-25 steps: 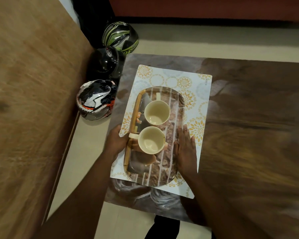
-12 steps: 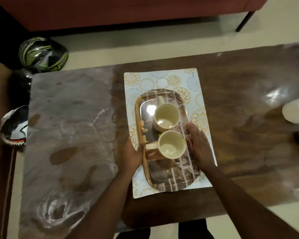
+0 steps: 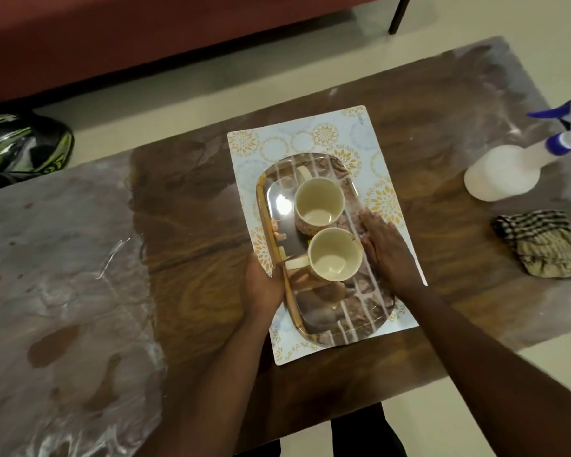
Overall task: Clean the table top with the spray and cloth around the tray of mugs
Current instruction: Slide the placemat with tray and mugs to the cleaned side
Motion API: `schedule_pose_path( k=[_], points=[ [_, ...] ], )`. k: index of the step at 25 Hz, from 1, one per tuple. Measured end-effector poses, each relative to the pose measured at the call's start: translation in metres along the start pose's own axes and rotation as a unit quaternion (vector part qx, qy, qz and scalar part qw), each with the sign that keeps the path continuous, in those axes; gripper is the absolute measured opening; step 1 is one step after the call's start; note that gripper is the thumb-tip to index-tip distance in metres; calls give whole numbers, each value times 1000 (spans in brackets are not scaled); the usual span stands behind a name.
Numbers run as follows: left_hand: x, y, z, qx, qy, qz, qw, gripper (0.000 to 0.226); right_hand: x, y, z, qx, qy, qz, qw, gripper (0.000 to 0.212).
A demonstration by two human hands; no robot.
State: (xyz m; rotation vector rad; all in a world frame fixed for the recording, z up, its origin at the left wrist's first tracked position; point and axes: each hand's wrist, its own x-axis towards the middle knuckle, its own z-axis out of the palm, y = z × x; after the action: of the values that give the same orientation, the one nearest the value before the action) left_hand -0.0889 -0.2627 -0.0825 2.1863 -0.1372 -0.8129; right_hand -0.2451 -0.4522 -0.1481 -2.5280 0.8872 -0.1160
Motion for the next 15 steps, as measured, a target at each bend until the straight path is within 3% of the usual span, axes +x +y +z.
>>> schedule_pose_path(
  k=[4, 6, 8, 10, 12, 15],
  points=[
    [6, 1, -9, -16, 11, -21, 1000, 36, -1, 0, -1, 34, 4, -11, 999, 51],
    [9, 18, -22, -32, 74, -16, 997, 40, 1, -9, -8, 91, 15, 18, 996, 51],
    [8, 49, -30, -36, 147, 54, 987, 42, 1, -24, -19, 140, 58, 44, 987, 50],
    [0, 87, -22, -42, 167, 183, 968, 36, -3, -40, -35, 192, 105, 47, 975, 51],
    [-14, 122, 5, -36, 130, 296, 946, 34, -11, -49, -56, 240, 138, 54, 959, 53],
    [-39, 163, 70, -18, 19, 359, 933, 39, -25, -34, -87, 248, 169, 86, 950, 52]
  ],
)
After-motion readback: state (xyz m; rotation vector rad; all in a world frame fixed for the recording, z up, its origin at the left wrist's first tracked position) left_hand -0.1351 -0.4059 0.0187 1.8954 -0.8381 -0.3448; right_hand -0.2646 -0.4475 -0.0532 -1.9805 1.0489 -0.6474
